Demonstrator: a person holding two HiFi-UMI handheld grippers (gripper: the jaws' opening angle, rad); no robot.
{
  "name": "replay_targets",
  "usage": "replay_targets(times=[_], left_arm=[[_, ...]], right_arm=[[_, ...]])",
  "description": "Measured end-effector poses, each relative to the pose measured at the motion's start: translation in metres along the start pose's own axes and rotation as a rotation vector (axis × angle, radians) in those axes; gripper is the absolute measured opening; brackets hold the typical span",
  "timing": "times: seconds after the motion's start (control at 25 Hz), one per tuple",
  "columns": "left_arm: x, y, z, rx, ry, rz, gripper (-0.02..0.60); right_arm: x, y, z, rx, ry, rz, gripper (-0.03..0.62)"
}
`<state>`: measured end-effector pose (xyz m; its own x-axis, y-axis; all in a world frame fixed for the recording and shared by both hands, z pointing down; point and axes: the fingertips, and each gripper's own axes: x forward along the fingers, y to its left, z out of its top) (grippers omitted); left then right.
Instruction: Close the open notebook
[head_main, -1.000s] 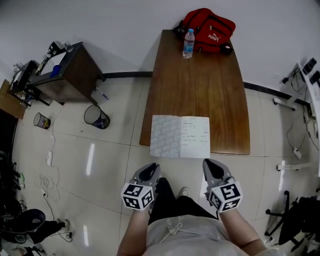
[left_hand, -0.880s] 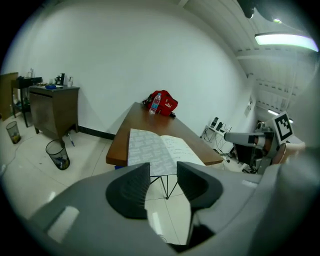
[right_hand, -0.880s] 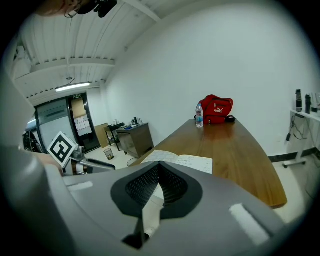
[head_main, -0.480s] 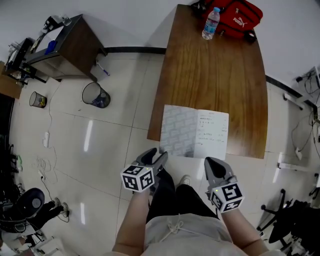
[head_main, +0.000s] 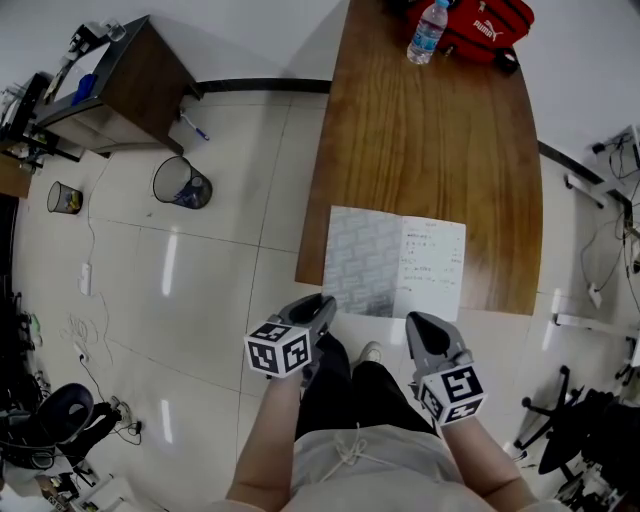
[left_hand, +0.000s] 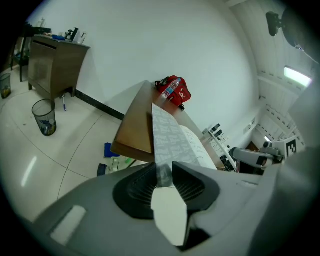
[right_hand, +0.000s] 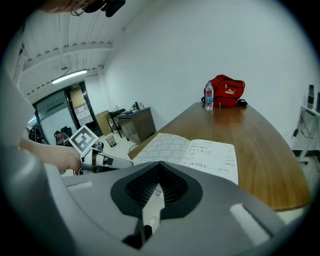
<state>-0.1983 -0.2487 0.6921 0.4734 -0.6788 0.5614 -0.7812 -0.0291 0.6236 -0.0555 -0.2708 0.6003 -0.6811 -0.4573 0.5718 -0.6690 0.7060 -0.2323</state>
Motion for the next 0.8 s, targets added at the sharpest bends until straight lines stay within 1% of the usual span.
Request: replay_targets(times=[0.2, 0.32, 0.44, 0.6, 0.8], left_arm=[[-0.018, -0.011, 0.015, 0.06, -0.022, -0.015, 0.067], [-0.03, -0.031, 0.025, 0.125, -0.028, -0.028, 0.054], [-0.036, -0.056, 0.034, 0.218, -0.026, -0.029, 0.051], [-0.041, -0.1, 0.049, 0.335, -0.057, -0.034, 0.046], [-0.033, -0.159, 0.055, 0.422, -0.077, -0.098, 0.038]], right_arm=[[-0.005, 0.006, 0.006, 0.011, -0.025, -0.006, 0.006], [-0.015, 0.006, 0.013, 0.024, -0.052, -0.016, 0.006], [-0.032, 0.002, 0.022, 0.028, -0.089, -0.024, 0.006], [-0.06, -0.003, 0.031, 0.054, -0.131, -0.025, 0.006], [-0.092, -0.009, 0.031, 0.055, -0.179, -0.034, 0.006]])
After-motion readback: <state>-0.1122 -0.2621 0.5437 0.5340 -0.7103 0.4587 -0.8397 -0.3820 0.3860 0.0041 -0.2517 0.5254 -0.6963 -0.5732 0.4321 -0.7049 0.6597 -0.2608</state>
